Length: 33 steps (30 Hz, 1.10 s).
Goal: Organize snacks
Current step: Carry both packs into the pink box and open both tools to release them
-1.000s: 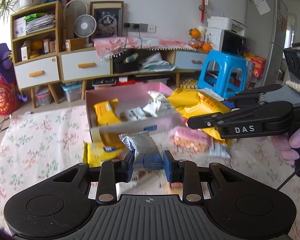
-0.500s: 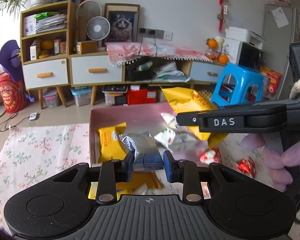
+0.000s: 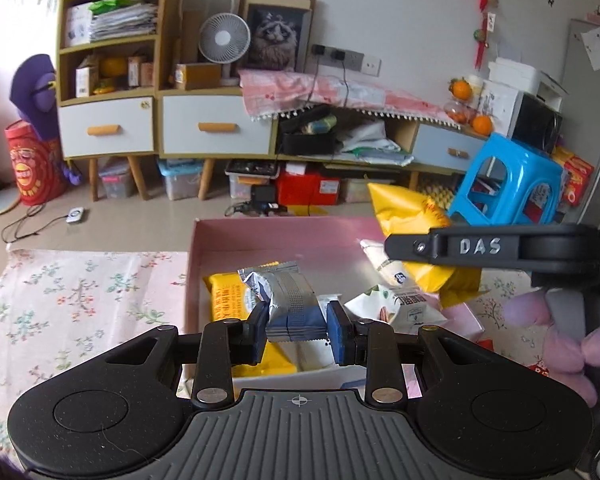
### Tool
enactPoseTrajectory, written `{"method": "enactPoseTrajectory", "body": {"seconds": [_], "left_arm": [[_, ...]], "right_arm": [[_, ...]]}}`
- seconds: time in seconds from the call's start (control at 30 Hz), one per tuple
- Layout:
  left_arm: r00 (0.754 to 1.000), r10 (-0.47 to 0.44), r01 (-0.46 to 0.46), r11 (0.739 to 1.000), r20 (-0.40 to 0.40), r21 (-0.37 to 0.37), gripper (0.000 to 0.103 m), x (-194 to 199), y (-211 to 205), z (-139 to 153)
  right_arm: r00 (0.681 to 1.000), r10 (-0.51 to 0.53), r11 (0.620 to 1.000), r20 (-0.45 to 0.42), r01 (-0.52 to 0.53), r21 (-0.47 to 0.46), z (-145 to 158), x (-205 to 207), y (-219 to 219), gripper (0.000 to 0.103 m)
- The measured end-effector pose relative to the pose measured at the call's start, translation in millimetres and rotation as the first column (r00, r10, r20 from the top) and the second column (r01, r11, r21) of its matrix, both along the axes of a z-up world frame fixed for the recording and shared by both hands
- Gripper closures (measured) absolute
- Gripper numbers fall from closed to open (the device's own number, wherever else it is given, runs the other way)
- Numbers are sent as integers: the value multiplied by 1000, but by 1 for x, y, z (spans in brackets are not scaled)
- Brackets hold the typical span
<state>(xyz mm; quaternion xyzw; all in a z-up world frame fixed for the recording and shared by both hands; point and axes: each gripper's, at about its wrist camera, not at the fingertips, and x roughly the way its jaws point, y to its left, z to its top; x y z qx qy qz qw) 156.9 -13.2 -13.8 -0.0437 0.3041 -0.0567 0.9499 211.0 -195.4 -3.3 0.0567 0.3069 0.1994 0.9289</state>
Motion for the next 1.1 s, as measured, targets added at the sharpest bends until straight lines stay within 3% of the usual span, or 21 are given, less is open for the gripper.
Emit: {"method": "enactPoseTrajectory", "body": {"seconds": [0.1, 0.57, 0.87, 1.03, 1.1], "left_arm": [[1000, -8, 8, 1000, -2, 27, 75, 9, -5, -3], [996, 12, -20, 996, -91, -85, 75, 45, -4, -28], [993, 8, -18, 996, -117, -90, 75, 51, -12, -39], [993, 19, -30, 996, -117, -89, 71, 52, -14, -39], [992, 16, -29, 994, -124, -102, 64, 53, -12, -38]], "right_arm": [[999, -21, 1000, -24, 21, -4, -9, 6, 0, 73], [996, -58, 998, -64, 58, 0, -23, 21, -2, 72], [996, -64, 998, -68, 65, 14, -23, 25, -6, 72], [995, -73, 996, -70, 76, 40, -20, 24, -11, 62], [995, -69, 996, -73, 74, 56, -17, 24, -13, 60]]}}
